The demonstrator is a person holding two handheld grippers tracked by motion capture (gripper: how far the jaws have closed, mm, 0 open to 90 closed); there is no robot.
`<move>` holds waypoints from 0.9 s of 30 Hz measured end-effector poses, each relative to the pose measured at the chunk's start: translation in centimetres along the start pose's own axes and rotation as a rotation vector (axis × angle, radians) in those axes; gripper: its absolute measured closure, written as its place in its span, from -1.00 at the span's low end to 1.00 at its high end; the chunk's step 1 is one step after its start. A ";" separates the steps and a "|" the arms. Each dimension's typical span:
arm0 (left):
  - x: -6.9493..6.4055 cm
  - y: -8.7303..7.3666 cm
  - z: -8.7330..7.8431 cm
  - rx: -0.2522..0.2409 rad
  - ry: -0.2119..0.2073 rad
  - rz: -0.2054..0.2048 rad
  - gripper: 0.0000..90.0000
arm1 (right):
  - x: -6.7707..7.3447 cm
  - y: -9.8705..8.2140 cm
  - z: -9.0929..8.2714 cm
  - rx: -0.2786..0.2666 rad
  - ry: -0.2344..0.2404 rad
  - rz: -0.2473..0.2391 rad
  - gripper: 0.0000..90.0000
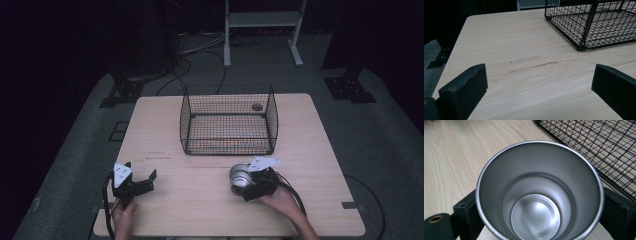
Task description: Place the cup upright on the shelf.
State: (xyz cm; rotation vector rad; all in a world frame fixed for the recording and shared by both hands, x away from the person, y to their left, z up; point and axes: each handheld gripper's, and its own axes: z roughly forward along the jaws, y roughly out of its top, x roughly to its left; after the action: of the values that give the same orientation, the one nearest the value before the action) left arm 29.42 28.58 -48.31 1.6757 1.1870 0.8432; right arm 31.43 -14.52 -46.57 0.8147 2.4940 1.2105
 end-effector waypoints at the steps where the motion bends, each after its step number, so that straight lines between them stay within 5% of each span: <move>1: 0.0 0.0 0.0 0.000 0.000 0.000 -1.00 | -0.1 0.0 0.0 0.002 0.012 0.000 -0.75; 27: 0.0 0.0 0.0 0.000 -0.001 0.000 -1.00 | -0.2 0.3 -1.1 -0.004 0.011 -0.014 -0.60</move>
State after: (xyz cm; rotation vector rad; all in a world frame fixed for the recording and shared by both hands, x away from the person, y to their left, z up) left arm 29.43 28.55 -48.32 1.6759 1.1865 0.8426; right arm 31.17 -15.18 -45.61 0.7906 2.5010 1.2184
